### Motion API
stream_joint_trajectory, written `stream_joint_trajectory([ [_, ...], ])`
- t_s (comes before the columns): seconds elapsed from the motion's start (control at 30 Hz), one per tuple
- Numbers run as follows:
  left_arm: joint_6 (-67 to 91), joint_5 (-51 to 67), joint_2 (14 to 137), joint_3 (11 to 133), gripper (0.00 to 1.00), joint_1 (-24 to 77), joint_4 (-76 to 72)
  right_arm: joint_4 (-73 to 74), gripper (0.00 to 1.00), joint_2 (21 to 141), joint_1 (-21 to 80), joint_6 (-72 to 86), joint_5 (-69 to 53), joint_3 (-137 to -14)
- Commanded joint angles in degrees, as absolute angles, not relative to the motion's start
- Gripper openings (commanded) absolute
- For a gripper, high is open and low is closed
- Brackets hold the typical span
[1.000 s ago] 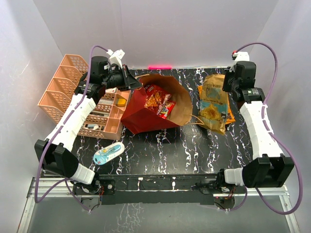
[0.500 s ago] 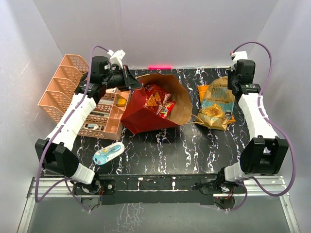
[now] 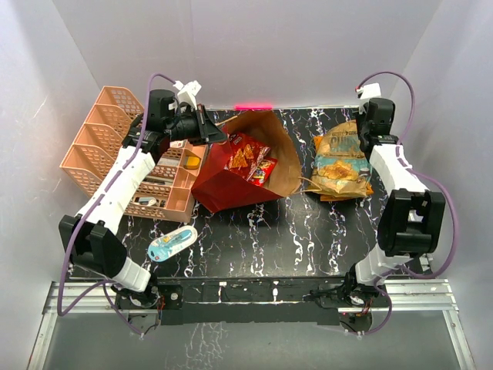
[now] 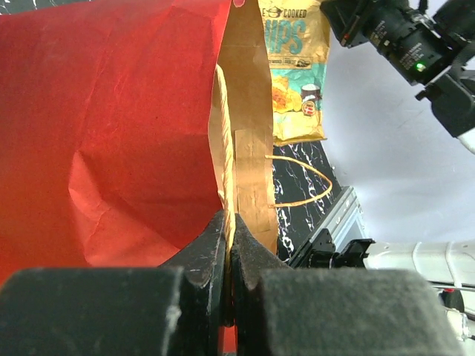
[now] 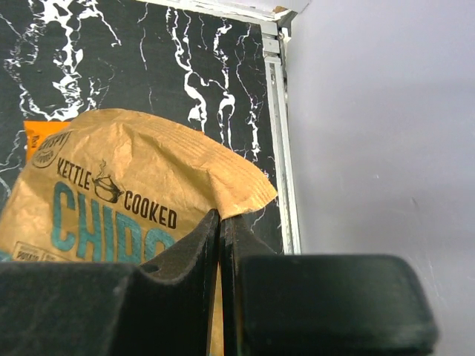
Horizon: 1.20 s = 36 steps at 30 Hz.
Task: Take the snacks out of the paper bag
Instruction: Place the snack at the center of the board.
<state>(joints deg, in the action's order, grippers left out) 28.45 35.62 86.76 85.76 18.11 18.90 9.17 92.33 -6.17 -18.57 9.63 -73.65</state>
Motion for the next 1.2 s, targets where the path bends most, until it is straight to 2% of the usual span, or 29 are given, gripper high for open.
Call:
stream_joint_trajectory([
  [0.0,28.7,37.6,87.1,88.8,0.00,18.0,19.5,-3.0,0.07,95.6,-7.1,-22.1,12.2,-73.2],
  [0.3,31.2,42.4,87.2,89.7,0.00,18.0,16.3,-8.4,0.09,105.0,-8.3,-15.4,10.7,-71.4],
  [0.4,31.6,44.0,86.6,89.4,0.00,18.1,14.9,-8.3,0.15,106.7,-9.0,-12.2,11.5,-71.7],
  [0.53,32.3,46.5,84.7,88.0,0.00,18.1,12.2,-3.9,0.29,107.6,-9.0,-10.4,15.9,-74.4],
  [0.63,32.1,48.6,82.7,86.2,0.00,18.2,9.8,1.7,0.60,106.7,-9.1,-7.8,21.6,-77.5],
  [0.67,31.9,49.0,81.9,85.6,0.00,18.3,9.1,4.7,0.67,106.0,-9.1,-5.8,22.4,-79.1],
  [0.73,30.5,48.9,80.6,84.8,0.00,18.3,9.3,12.2,0.71,104.5,-9.1,-1.9,22.5,-82.3],
  [0.8,29.1,48.9,79.3,83.8,0.00,18.4,9.1,21.4,0.71,102.9,-9.0,4.1,17.9,-85.9],
  [0.87,27.4,49.5,78.7,83.2,0.00,18.5,9.1,27.7,0.71,99.5,-8.6,10.6,8.3,-86.5],
  [0.97,23.4,49.5,76.9,82.3,0.00,19.5,10.3,24.7,0.71,90.6,-7.5,16.1,-8.7,-78.1],
  [1.17,15.3,47.3,73.2,81.4,0.00,23.4,15.1,17.0,0.70,66.6,1.1,17.0,-23.0,-59.5],
])
